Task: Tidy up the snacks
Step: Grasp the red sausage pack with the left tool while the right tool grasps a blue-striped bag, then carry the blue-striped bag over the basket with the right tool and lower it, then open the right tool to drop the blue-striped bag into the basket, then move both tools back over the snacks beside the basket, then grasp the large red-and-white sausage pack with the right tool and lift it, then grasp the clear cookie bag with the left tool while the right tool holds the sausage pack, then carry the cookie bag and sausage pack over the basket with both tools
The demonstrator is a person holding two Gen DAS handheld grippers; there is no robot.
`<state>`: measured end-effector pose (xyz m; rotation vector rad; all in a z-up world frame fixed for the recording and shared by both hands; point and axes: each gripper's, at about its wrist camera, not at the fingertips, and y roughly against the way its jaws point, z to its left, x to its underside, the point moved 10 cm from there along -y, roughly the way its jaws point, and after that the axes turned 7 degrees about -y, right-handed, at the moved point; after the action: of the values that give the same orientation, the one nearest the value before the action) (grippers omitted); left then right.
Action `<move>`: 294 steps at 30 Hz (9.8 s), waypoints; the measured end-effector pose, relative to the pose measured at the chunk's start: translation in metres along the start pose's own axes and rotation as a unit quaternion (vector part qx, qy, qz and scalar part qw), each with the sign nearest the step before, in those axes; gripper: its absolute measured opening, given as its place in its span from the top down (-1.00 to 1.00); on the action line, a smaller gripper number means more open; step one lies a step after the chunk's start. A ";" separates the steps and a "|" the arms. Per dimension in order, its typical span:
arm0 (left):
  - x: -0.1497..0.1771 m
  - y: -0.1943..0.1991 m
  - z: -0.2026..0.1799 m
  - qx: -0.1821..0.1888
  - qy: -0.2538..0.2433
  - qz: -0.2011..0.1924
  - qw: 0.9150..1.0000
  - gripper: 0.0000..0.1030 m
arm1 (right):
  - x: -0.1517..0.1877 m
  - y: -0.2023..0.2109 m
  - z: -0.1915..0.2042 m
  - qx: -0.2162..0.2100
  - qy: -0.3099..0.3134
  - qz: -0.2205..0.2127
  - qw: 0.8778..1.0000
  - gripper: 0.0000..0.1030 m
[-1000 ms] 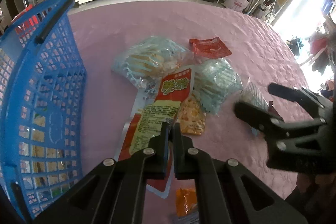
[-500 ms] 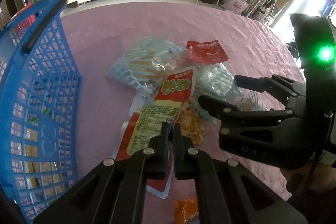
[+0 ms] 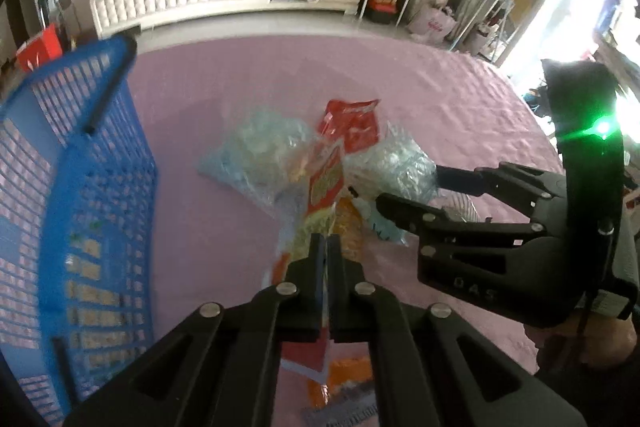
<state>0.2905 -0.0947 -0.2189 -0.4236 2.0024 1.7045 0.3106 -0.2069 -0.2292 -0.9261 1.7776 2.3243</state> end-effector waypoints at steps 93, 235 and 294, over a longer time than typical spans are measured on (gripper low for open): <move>0.048 0.168 0.188 -0.064 0.067 -0.060 0.994 0.17 | -0.071 0.063 0.211 -0.016 0.108 -0.075 0.991 -0.86; 0.046 0.048 -0.077 -0.003 -0.115 0.016 0.993 -0.99 | 0.100 0.117 -0.031 -0.028 -0.130 -0.071 0.989 0.43; -0.031 0.040 -0.078 0.024 -0.170 0.001 0.985 -0.01 | 0.020 0.147 -0.018 -0.043 -0.106 -0.113 0.987 0.43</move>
<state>0.2834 -0.1657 -0.1599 -0.1033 1.7896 1.6014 0.2430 -0.2773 -0.1162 -0.8083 1.4231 2.2723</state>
